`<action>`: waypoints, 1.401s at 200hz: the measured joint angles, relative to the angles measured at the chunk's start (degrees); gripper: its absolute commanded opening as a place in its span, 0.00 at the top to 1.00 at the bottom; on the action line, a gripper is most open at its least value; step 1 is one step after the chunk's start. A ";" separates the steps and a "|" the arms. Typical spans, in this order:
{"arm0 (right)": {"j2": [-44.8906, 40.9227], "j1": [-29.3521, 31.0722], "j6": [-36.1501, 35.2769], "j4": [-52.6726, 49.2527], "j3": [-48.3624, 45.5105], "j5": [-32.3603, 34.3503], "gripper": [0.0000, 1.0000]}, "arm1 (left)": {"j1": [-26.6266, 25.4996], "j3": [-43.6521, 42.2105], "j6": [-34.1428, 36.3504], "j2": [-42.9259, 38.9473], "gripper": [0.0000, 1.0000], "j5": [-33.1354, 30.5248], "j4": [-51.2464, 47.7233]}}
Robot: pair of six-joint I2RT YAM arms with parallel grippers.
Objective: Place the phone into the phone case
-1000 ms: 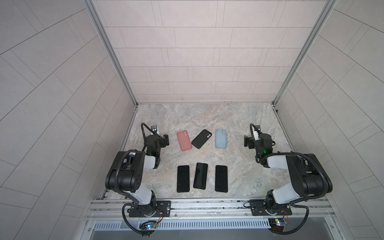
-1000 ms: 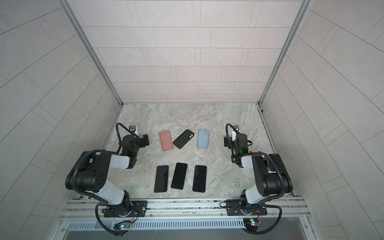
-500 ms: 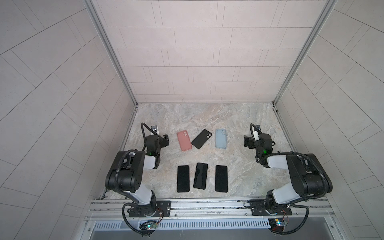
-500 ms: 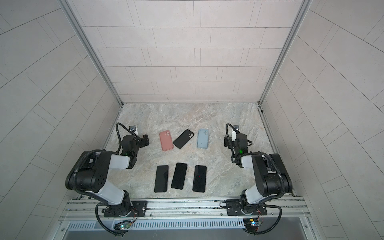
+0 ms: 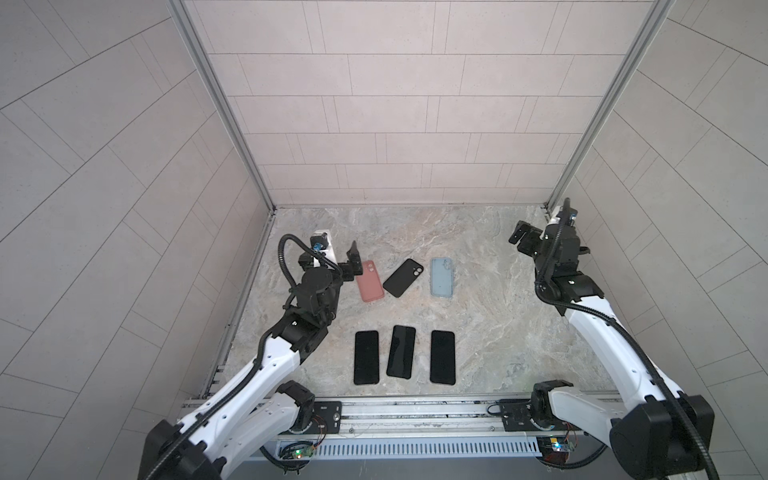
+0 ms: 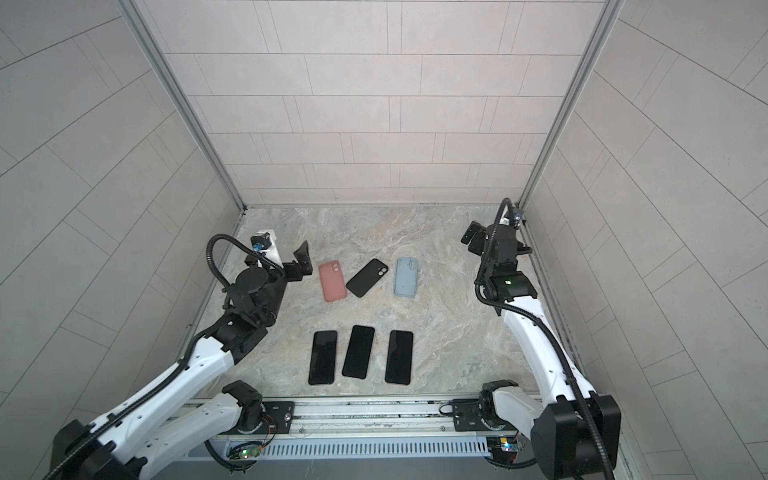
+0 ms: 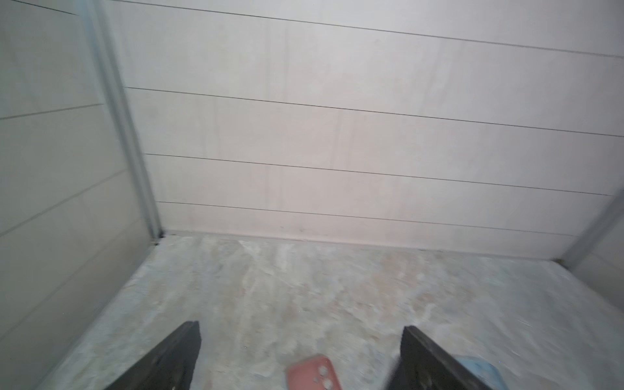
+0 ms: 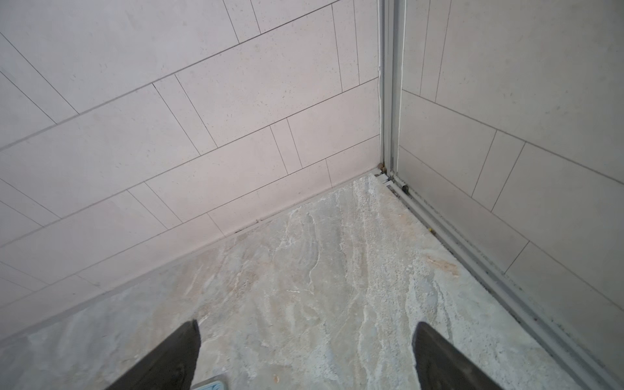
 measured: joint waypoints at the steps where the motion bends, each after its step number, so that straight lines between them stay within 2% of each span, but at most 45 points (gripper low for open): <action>1: -0.09 -0.02 0.24 -0.28 0.00 -0.24 0.00 | -0.33 0.09 -0.22 -0.20 0.00 0.15 -0.48; 12: -1.07 1.03 3.39 -4.44 -0.76 -3.74 0.00 | -3.30 0.44 -4.66 -2.67 0.00 2.51 -8.48; 24: -1.05 6.40 5.75 -8.55 -2.73 -6.27 0.00 | -3.80 -0.17 -9.49 -5.46 0.00 4.39 -17.22; 34: -0.26 14.75 7.06 -12.57 -4.00 -7.15 0.00 | -3.82 -1.68 -13.79 -8.87 0.00 5.44 -23.63; 54: 3.56 35.80 9.75 -19.21 -3.19 -7.06 0.00 | -3.82 -7.04 -20.46 -18.51 0.00 7.08 -32.41; 68: 7.39 45.75 12.57 -22.53 -0.81 -6.91 0.00 | -3.82 -10.36 -23.34 -26.05 0.00 7.32 -36.35; 97: 16.00 54.36 19.93 -26.99 2.40 -6.88 0.00 | -3.80 -14.67 -28.30 -38.69 0.00 6.49 -39.01; 120: 21.90 58.12 24.61 -30.73 3.43 -6.51 0.01 | -3.80 -16.17 -31.52 -44.50 0.00 4.59 -42.99; 146: 25.59 59.93 28.24 -34.34 3.45 -6.54 0.01 | -3.65 -16.33 -33.64 -47.39 0.00 2.75 -45.70; 225: 32.24 59.36 33.38 -35.67 2.36 -8.74 0.01 | -3.61 -16.50 -36.89 -43.06 0.00 0.33 -47.95; 280: 33.44 55.04 36.65 -35.12 1.01 -11.54 0.01 | -3.61 -16.52 -38.21 -42.21 0.00 -0.81 -48.00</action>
